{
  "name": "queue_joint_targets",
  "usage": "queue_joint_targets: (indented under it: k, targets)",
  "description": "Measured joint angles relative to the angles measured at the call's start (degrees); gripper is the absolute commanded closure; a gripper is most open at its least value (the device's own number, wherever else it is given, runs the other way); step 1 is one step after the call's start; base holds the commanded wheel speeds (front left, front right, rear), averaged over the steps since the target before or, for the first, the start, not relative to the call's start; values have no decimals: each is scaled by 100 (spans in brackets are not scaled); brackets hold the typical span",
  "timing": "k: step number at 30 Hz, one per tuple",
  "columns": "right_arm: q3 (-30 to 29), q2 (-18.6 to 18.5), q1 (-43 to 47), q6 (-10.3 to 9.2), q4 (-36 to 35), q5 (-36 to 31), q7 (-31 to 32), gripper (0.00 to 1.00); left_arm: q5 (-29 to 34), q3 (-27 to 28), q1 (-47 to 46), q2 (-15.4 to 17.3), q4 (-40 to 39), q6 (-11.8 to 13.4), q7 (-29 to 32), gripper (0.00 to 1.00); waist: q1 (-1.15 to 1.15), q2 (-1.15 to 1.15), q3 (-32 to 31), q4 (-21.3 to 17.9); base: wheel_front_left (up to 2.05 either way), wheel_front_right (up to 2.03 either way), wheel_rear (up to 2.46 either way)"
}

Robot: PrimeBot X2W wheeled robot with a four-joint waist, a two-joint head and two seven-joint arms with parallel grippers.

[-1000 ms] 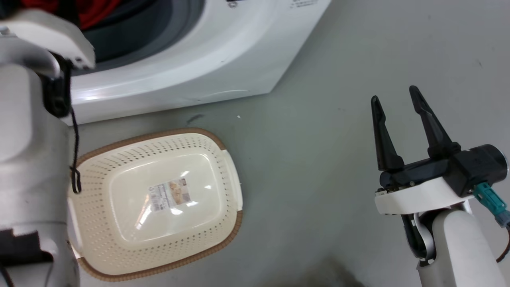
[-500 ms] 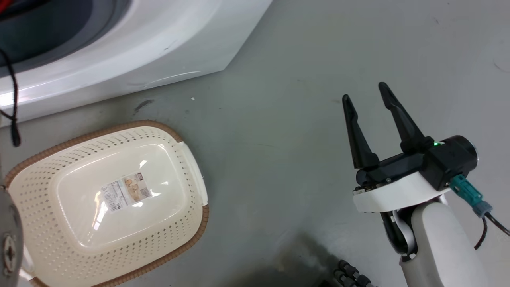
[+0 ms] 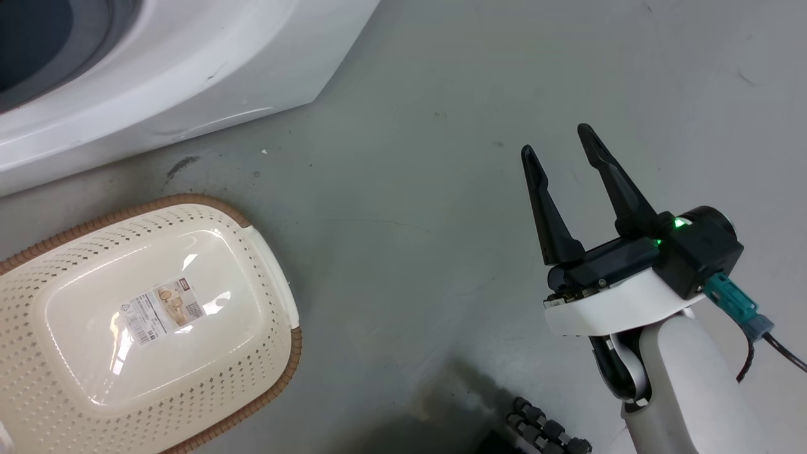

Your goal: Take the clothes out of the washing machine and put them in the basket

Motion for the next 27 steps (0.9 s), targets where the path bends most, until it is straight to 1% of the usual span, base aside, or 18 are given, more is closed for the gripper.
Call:
queue_joint_targets:
  k: [1, 4, 7, 10, 15, 21, 25, 27]
  targets:
    - [3, 0, 0, 0, -2, 7, 0, 0, -23, 13, 2, 11, 8, 10, 44, 100, 0, 0, -2, -9, 0, 0, 0]
    - [-1, -1, -2, 0, -7, -46, 0, 0, -46, 21, 56, 26, -1, 73, 100, 100, 0, 0, -22, -25, 0, 0, 0]
    - [-16, 0, -5, 0, -21, -87, 0, 0, -77, 37, 205, 32, -107, 181, -136, 100, 0, 0, -64, -21, 0, 0, 0]
    - [-45, 0, -4, 0, -11, -116, 0, 0, -130, 93, 386, 22, -213, 277, -517, 100, 0, 0, -153, 6, 0, 0, 0]
    - [-100, 1, 16, 0, 29, -221, -1, 0, -244, 159, 780, -81, -350, 345, -1553, 100, 0, 0, -419, 88, 0, 0, 0]
    - [-254, 2, 220, 0, 131, -430, -1, 0, -461, 246, 1358, -442, -177, 381, -2885, 100, 0, 0, -927, 245, 0, 0, 0]
    - [-342, 5, 394, 1, 209, -563, -1, 0, -548, 254, 1730, -631, 58, 325, -3674, 100, -1, 0, -1341, 382, 0, 0, 0]
    - [-446, 5, 521, 0, 243, -625, 13, 0, -619, 265, 1925, -792, 205, 303, -3991, 100, -1, 0, -1560, 464, 0, 0, 0]
